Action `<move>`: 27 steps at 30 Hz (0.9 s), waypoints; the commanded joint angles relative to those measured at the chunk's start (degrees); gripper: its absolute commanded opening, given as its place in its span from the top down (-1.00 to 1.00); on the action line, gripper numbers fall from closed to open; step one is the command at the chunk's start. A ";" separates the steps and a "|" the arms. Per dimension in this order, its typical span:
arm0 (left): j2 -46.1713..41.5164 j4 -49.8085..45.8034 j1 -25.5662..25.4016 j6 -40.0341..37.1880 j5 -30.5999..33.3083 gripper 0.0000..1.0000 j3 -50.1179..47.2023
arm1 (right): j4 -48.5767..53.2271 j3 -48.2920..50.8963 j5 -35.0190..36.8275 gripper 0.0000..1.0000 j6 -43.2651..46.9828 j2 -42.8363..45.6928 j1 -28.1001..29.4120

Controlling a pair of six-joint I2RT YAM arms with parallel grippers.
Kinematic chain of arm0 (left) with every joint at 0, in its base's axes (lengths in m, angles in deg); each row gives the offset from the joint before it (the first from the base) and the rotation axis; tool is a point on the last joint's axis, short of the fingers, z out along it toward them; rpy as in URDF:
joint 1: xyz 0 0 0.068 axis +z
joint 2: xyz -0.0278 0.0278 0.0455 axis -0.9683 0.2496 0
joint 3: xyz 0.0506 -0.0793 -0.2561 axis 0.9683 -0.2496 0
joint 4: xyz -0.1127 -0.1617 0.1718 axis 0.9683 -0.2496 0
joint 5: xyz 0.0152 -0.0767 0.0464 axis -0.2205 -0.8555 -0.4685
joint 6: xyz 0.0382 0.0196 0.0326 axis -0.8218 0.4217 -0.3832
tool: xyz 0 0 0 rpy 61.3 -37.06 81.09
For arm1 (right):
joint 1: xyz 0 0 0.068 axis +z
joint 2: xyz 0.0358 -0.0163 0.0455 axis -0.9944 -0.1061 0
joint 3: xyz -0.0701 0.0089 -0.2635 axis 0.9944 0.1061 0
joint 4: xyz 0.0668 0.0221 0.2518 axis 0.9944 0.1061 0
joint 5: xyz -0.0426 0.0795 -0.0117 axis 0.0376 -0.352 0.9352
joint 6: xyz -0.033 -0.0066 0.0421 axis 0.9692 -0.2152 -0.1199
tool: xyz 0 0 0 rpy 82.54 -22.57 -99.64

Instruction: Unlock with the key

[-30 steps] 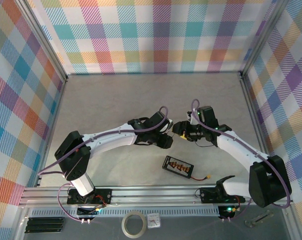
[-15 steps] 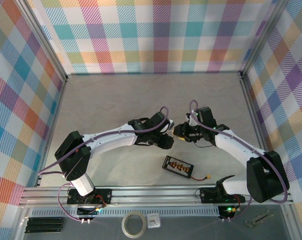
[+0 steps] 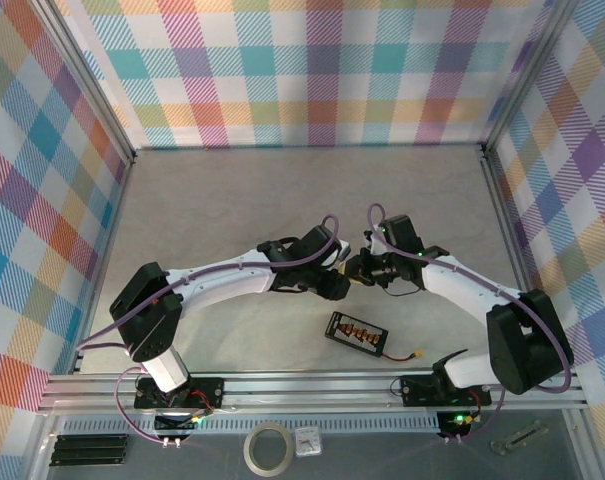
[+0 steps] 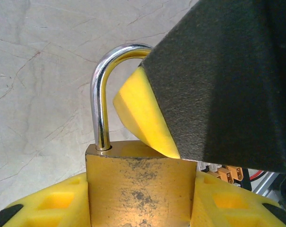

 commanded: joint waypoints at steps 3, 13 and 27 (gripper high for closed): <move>-3.28 3.76 0.00 -1.12 -2.19 0.87 -1.97 | 5.41 -2.41 5.13 1.00 2.87 1.30 0.08; -13.55 9.92 5.28 5.48 0.27 -0.81 -8.37 | 15.63 -6.73 13.49 1.00 7.94 3.38 0.21; -27.84 0.37 8.29 6.90 11.09 -0.99 -11.90 | 14.07 -10.45 10.44 1.00 8.98 -0.85 0.80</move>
